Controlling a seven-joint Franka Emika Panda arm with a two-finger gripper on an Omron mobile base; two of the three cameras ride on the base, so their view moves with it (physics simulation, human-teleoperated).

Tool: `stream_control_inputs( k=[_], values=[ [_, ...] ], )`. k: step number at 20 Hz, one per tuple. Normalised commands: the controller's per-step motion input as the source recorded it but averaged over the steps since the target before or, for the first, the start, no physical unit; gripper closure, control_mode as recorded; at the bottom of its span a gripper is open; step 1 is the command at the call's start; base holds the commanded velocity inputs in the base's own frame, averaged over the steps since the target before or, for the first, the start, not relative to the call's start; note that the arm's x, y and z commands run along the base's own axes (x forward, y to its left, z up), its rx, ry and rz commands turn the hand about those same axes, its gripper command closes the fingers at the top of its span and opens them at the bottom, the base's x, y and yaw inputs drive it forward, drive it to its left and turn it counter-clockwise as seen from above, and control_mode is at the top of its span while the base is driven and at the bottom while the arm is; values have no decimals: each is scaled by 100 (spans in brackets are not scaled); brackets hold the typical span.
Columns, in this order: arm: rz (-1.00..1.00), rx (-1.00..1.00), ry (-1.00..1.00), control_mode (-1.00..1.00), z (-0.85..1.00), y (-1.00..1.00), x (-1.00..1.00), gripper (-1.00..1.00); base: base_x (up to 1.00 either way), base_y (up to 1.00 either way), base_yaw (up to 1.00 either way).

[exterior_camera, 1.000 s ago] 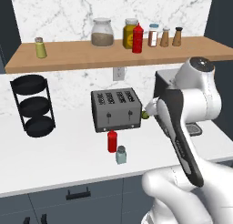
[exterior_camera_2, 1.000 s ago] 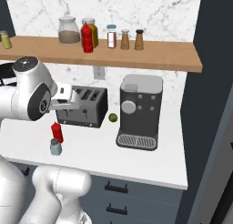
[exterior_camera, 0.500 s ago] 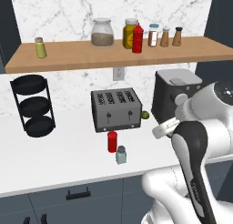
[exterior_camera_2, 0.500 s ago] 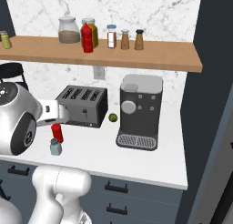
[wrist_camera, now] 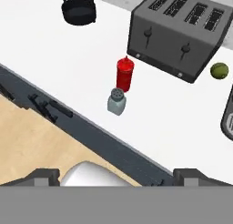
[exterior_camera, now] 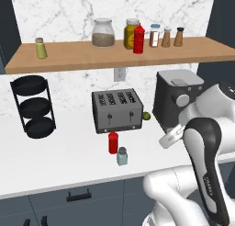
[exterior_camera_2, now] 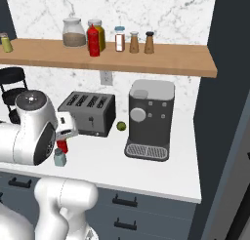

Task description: Put the shaker and condiment bottle from the counter next to their counterparts in the cabinet.

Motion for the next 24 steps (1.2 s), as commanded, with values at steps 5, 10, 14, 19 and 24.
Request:
stream_control_inputs(
  k=[5, 10, 14, 19, 24],
  values=[
    [36, 9, 0, -100, -47, 0, 0, -100, 0, 0, 0],
    [17, 3, 0, -100, -43, 1, 13, -100, 0, 0, 0],
    [25, 4, -9, -100, -79, 0, 38, -100, 0, 0, 0],
    [11, 4, -3, -100, -26, 0, 19, -100, 0, 0, 0],
    [8, 1, -11, -100, -62, 15, 36, -100, 0, 0, 0]
  ],
)
